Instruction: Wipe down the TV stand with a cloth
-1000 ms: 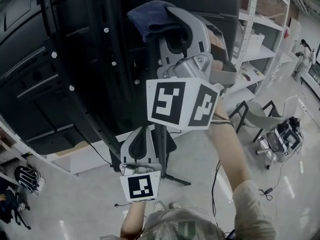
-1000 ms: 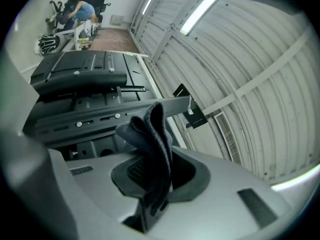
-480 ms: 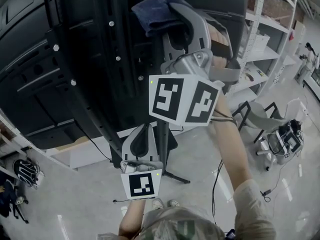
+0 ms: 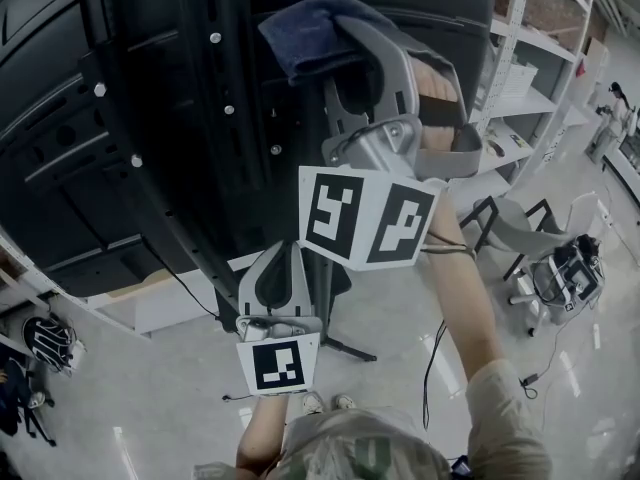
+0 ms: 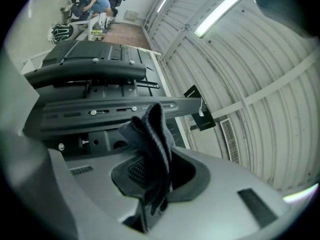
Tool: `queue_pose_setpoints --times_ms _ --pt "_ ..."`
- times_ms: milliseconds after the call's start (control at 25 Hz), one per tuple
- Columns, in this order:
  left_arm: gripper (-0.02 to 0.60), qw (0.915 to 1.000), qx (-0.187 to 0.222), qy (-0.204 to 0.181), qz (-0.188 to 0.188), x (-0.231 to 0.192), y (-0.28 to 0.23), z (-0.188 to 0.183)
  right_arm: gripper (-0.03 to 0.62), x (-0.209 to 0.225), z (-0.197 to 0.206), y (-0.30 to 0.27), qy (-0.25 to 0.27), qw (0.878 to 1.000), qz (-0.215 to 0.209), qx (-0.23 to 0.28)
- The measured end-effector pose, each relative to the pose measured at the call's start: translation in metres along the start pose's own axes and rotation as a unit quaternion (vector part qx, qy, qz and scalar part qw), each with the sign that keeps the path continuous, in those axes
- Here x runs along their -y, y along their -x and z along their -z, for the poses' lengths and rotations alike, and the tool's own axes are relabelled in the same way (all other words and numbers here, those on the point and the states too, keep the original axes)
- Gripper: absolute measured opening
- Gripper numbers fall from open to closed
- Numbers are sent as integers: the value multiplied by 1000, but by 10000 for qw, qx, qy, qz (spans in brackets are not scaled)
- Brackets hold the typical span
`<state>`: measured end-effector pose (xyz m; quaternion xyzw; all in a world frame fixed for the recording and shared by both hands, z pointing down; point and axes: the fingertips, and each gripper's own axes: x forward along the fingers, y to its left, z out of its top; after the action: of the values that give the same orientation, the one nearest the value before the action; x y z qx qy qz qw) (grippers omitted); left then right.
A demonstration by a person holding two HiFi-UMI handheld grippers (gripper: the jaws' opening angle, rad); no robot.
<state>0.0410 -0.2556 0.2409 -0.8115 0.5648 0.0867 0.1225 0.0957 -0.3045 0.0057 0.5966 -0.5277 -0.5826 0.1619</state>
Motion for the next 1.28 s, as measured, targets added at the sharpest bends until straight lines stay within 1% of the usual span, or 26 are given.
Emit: queue_pose_setpoints --times_ms 360,640,800,1160,1280 --pt "15 10000 -51 52 -16 0 -1 6 58 -8 4 6 107 9999 27 -39" --pt "15 10000 -65 32 -67 0 -1 8 58 -16 6 12 -26 10000 -15 -20" --pt "15 9999 -111 46 -108 -1 -2 12 58 -21 8 15 -202 9998 -81 38" --pt "15 9996 -183 97 -184 1 -7 20 58 -32 12 18 -113 9997 -194 69" --pt "15 9997 -162 36 -177 3 -13 21 58 -33 12 18 -178 9995 -241 112"
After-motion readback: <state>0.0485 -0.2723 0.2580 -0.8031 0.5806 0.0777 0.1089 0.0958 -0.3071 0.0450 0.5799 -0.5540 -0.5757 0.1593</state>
